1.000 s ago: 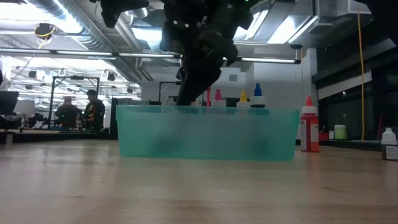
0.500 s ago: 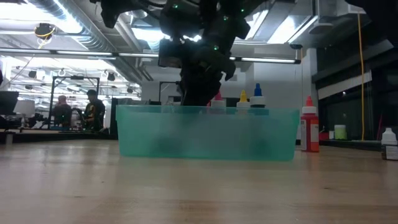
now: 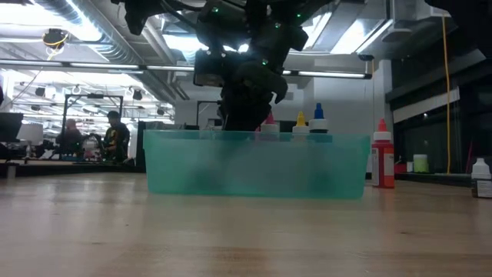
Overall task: Pick & Place food coloring
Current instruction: Put the small orange food coloring bottle into the green bin, then put the large purple food coloring bottle into the green bin
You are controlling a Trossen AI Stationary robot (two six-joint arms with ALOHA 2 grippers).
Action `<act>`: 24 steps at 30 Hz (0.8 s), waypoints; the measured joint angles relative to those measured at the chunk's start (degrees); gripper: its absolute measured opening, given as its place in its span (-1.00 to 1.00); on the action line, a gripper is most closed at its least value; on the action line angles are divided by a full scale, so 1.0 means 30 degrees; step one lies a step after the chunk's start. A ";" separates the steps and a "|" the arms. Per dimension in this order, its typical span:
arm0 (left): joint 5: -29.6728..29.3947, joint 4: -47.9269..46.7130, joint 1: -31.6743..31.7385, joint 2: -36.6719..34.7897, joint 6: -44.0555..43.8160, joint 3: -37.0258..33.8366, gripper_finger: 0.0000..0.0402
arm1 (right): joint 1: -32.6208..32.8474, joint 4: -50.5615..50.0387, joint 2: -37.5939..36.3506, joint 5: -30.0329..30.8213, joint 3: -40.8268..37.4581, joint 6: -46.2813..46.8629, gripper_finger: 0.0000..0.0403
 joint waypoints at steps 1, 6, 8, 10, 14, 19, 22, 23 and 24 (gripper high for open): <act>0.0000 0.0000 0.0000 0.0000 -0.0002 0.0000 -0.28 | 0.0000 0.0029 0.0000 0.0004 0.0000 0.0006 -0.57; 0.0000 0.0000 0.0000 0.0000 -0.0002 0.0000 -0.28 | 0.0000 0.0049 -0.0007 0.0014 0.0000 0.0043 -0.50; 0.0000 0.0000 0.0000 0.0000 -0.0001 0.0000 -0.28 | 0.0000 0.0080 -0.0007 0.0019 0.0000 0.0091 -0.47; 0.0000 0.0000 0.0000 0.0000 -0.0005 0.0000 -0.28 | 0.0000 0.0105 -0.0015 0.0037 0.0000 0.0102 -0.45; 0.0005 0.0000 0.0000 0.0000 -0.0005 -0.0003 -0.28 | 0.0000 0.0099 -0.0022 0.0033 0.0000 0.0109 -0.42; 0.0007 0.0000 0.0000 0.0000 -0.0005 -0.0007 -0.28 | 0.0127 -0.0816 -0.0022 0.0034 0.0629 0.0108 -0.42; 0.0015 0.0000 0.0000 0.0007 -0.0005 -0.0007 -0.28 | 0.0295 -0.1209 -0.0036 0.0325 0.1507 0.0055 -0.42; 0.0015 0.0000 0.0000 0.0001 -0.0005 -0.0007 -0.28 | 0.0355 -0.1473 -0.0036 0.0505 0.1835 0.0045 -0.42; 0.0014 0.0000 0.0000 0.0004 -0.0005 -0.0007 -0.28 | 0.0422 -0.1809 -0.0036 0.0728 0.2223 0.0032 -0.42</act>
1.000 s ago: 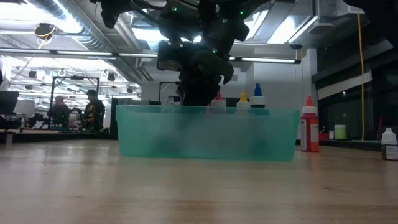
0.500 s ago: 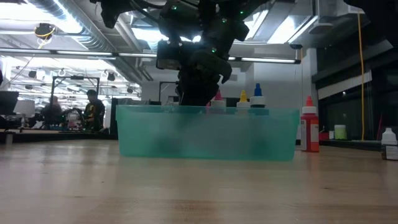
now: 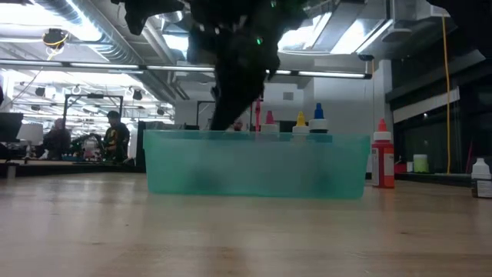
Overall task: Pick & Place food coloring
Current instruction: Put the large purple food coloring bottle into the green bin
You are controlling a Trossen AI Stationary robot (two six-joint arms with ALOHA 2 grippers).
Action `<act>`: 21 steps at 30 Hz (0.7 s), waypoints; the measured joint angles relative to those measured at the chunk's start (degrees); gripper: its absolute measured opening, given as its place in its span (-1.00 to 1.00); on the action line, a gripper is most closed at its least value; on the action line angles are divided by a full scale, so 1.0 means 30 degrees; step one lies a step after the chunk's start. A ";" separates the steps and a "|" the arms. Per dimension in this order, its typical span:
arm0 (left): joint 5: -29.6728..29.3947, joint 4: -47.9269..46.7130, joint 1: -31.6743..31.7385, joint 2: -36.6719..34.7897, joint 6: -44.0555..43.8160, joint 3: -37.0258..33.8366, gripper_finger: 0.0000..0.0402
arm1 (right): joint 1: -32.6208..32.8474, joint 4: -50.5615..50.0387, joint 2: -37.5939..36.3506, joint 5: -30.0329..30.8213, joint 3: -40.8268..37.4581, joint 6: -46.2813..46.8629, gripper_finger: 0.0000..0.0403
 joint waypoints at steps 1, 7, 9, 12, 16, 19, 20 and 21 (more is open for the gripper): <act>0.0030 0.0000 0.0005 0.0002 0.0000 0.0000 -0.28 | 0.0060 -0.0400 0.0000 0.0308 0.0428 -0.0009 -0.42; 0.0700 0.0000 0.0000 0.0003 0.0000 0.0000 -0.28 | 0.0080 -0.3731 -0.0180 0.1234 0.1448 0.0689 -0.42; 0.0706 0.0000 0.0001 0.0003 0.0005 0.0000 -0.28 | 0.0073 -0.4390 -0.0556 0.1364 0.1159 0.1300 -0.42; 0.0715 -0.0003 0.0000 0.0003 0.0007 0.0000 -0.28 | 0.0239 -0.4715 -0.1437 0.1583 0.0309 0.2310 -0.42; 0.1035 -0.0015 0.0000 0.0003 0.0060 0.0000 -0.28 | 0.1091 -0.4399 -0.3290 0.2702 -0.0910 0.3960 -0.42; 0.1108 -0.0075 0.0004 0.0003 0.0618 0.0000 -0.28 | 0.2202 -0.4396 -0.4960 0.4530 -0.1757 0.5124 -0.42; 0.1102 -0.0151 0.0000 0.0003 0.0835 -0.0007 -0.28 | 0.2635 -0.4429 -0.5519 0.5229 -0.2090 0.5545 -0.42; 0.1101 -0.0147 0.0000 0.0003 0.0996 -0.0007 -0.28 | 0.3083 -0.4467 -0.6113 0.5810 -0.2371 0.6013 -0.42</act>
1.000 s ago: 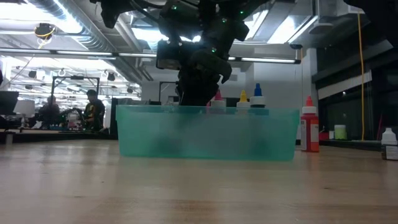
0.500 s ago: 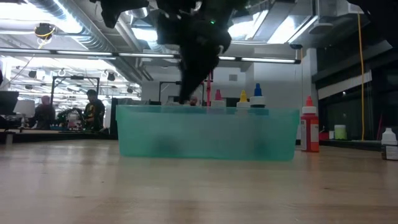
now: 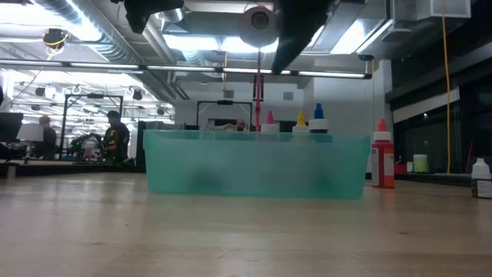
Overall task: Pick & Place food coloring
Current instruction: Put the large purple food coloring bottle into the green bin
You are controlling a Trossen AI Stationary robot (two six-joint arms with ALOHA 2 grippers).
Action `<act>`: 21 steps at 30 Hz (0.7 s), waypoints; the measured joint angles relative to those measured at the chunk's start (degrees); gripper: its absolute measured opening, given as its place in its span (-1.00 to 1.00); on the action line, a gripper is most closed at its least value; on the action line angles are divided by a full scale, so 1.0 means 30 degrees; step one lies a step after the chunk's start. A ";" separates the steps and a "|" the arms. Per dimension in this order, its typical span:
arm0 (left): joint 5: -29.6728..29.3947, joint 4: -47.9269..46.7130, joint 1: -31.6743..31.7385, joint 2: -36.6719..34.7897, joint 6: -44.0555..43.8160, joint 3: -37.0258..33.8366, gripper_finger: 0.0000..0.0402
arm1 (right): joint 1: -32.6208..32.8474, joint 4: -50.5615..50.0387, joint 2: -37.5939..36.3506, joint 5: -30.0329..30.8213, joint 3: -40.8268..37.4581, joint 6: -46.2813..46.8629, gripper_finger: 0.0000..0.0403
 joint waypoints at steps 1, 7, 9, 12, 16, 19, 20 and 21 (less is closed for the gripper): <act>0.0000 -0.0005 0.0003 0.0000 0.0114 0.0000 -0.28 | 0.0475 -0.0007 -0.0585 0.0417 -0.0265 0.0399 -0.42; -0.0007 -0.0024 0.0000 0.0000 0.0162 0.0000 -0.28 | 0.3289 0.0027 -0.3454 -0.0224 -0.1943 0.2949 -0.42; -0.0035 -0.0127 0.0006 0.0000 0.0169 0.0000 -0.28 | 0.4180 0.0075 -0.4116 -0.0915 -0.2445 0.3785 -0.42; -0.0091 -0.0536 0.0000 0.0000 0.0169 0.0000 -0.28 | 0.5367 0.0092 -0.4670 -0.2117 -0.3179 0.6105 -0.42; -0.0095 -0.1129 0.0005 0.0000 0.0169 0.0000 -0.28 | 0.6576 0.0436 -0.4653 -0.3358 -0.3444 0.9546 -0.42; -0.0078 -0.1327 0.0000 0.0000 0.0169 0.0000 -0.28 | 0.7452 0.0617 -0.4407 -0.3130 -0.3436 1.1116 -0.42; -0.0026 -0.1316 0.0003 0.0000 0.0169 0.0000 -0.28 | 0.7728 0.0603 -0.4322 -0.2882 -0.3436 1.1592 -0.42; 0.0052 -0.1303 0.0000 0.0000 0.0169 0.0000 -0.28 | 0.7977 0.0564 -0.4299 -0.2578 -0.3436 1.2144 -0.42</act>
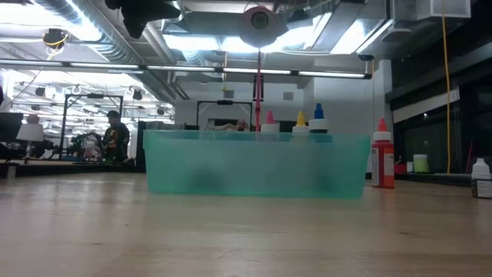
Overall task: Pick & Place food coloring
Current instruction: Put the large purple food coloring bottle into the green bin
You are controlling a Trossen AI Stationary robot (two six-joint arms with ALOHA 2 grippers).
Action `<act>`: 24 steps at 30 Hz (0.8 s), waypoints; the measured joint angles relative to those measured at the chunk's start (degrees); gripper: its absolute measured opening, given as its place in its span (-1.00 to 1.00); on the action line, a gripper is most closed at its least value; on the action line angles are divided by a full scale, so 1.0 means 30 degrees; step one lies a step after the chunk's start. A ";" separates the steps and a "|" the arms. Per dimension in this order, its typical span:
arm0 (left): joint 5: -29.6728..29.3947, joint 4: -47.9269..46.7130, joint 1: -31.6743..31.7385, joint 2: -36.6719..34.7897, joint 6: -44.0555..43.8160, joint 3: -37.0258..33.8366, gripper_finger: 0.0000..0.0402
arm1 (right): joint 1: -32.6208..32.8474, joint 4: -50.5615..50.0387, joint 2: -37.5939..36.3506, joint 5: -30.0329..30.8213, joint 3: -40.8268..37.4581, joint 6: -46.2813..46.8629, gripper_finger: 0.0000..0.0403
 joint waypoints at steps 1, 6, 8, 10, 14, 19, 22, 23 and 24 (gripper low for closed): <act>0.0028 -0.0007 0.0000 0.0000 0.0000 0.0000 -0.28 | 0.0273 -0.0168 0.0000 0.0329 0.0000 0.0619 -0.42; 0.0006 -0.0003 0.0003 0.0000 0.0000 0.0000 -0.28 | 0.1368 -0.0915 0.0000 0.1887 0.0000 0.3761 -0.42; -0.0101 -0.0007 0.0000 0.0000 0.0000 0.0000 -0.28 | 0.1745 -0.1097 0.0000 0.2266 0.0000 0.4738 -0.41; -0.0214 -0.0007 0.0007 0.0000 0.0000 0.0000 -0.28 | 0.2011 -0.1168 0.0000 0.2276 0.0000 0.5358 -0.38; -0.0290 -0.0007 0.0000 0.0000 0.0000 0.0000 -0.28 | 0.2305 -0.1546 0.0000 0.2866 0.0000 0.6664 -0.18; -0.0300 -0.0062 0.0000 0.0000 0.0000 0.0000 -0.28 | 0.2414 -0.2677 0.0007 0.3163 0.0000 0.7654 0.17; -0.0304 -0.0208 0.0004 0.0000 0.0000 0.0000 -0.28 | 0.2426 -0.3314 0.0007 0.3051 0.0000 0.8404 0.36; -0.0303 -0.0262 0.0003 0.0000 0.0000 0.0000 -0.28 | 0.2412 -0.3290 0.0007 0.2924 0.0000 0.8539 0.41; -0.0307 -0.0337 0.0007 0.0000 0.0000 0.0000 -0.28 | 0.2417 -0.3153 0.0018 0.2722 0.0000 0.8702 0.45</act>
